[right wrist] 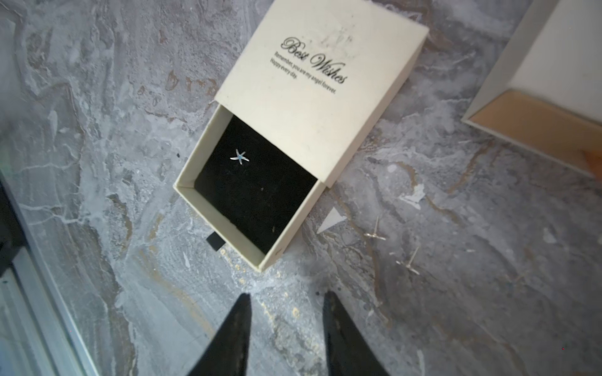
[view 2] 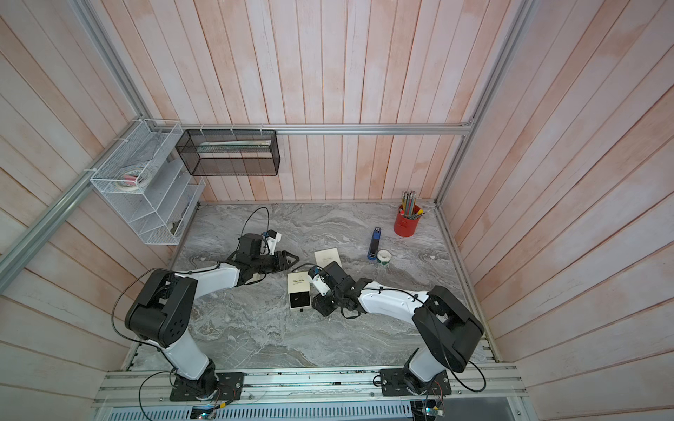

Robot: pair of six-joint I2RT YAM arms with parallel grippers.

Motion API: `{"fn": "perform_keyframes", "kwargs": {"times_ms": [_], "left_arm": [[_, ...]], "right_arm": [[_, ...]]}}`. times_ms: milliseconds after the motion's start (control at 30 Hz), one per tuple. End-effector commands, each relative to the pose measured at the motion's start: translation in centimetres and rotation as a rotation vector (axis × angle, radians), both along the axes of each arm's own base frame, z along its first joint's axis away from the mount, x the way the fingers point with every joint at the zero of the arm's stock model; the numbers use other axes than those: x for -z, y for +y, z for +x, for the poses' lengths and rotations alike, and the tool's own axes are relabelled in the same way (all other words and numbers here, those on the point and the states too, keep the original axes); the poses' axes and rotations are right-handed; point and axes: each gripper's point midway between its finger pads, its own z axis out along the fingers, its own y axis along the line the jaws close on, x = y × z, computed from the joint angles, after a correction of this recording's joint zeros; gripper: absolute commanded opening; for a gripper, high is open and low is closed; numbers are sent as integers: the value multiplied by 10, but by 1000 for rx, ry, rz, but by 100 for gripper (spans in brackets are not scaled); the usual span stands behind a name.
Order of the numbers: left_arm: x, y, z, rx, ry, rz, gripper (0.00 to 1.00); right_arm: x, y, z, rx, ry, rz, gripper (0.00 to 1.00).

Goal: Place the earrings into the drawer-style jewelry box
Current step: Adjust the jewelry box at the center of the board.

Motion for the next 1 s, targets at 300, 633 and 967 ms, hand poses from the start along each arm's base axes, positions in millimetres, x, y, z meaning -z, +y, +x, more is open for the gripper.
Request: {"fn": "perform_keyframes", "kwargs": {"times_ms": [300,633,967], "left_arm": [[18,-18,-6,120,74,-44,63],[23,-8,-36,100,107,-50,63],[17,11,-67,42,125,-28,63]], "right_arm": [[15,20,-1,-56,22,17,54],[22,14,13,12,16,-7,52],[23,-10,27,102,17,-28,49]]}}
